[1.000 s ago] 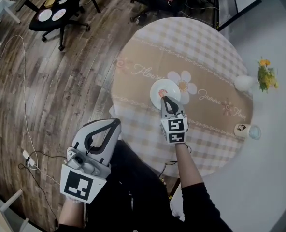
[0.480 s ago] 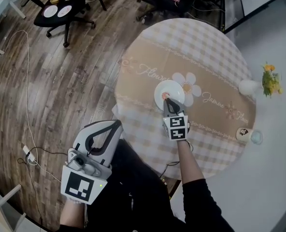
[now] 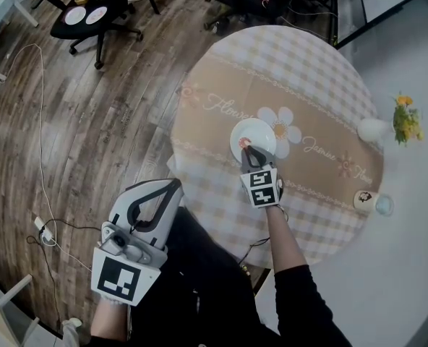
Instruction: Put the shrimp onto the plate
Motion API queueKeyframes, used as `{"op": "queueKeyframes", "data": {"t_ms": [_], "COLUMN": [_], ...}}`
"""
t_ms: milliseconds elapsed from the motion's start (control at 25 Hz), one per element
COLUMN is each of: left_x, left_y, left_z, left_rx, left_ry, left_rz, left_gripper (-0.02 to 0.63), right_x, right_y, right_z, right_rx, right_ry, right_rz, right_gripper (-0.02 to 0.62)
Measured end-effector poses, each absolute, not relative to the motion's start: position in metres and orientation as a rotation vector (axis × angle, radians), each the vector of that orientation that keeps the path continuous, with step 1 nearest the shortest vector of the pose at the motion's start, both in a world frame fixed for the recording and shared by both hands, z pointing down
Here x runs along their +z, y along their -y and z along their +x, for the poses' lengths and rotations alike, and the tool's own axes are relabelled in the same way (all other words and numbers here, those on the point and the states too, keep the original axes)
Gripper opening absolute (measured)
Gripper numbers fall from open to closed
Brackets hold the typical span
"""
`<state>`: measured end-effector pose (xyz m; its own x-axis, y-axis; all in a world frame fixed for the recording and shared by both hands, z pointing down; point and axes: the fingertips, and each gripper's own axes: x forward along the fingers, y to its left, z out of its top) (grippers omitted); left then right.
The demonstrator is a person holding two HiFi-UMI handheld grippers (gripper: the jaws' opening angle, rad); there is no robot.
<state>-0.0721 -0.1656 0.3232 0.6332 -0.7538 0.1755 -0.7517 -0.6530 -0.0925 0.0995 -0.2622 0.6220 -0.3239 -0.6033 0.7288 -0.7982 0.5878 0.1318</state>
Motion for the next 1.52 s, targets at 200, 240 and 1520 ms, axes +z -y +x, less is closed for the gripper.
{"op": "queueKeyframes", "data": {"t_ms": [200, 240, 1520], "left_x": [0.323, 0.324, 0.302], "left_y": [0.166, 0.166, 0.154], "left_z": [-0.071, -0.071, -0.025], "left_rx": [-0.310, -0.311, -0.232], "left_ry": [-1.308, -1.306, -1.061], "left_rz": [-2.834, -2.835, -2.877], "left_gripper": [0.000, 0.000, 0.000], "right_x": [0.621, 0.621, 0.452], "right_y": [0.264, 0.264, 0.209], "right_z": [0.102, 0.103, 0.124], "right_rx": [0.361, 0.364, 0.183], "right_ry": [2.050, 2.051, 2.267], "right_rz": [1.116, 1.118, 1.560], "right_gripper": [0.046, 0.059, 0.002]}}
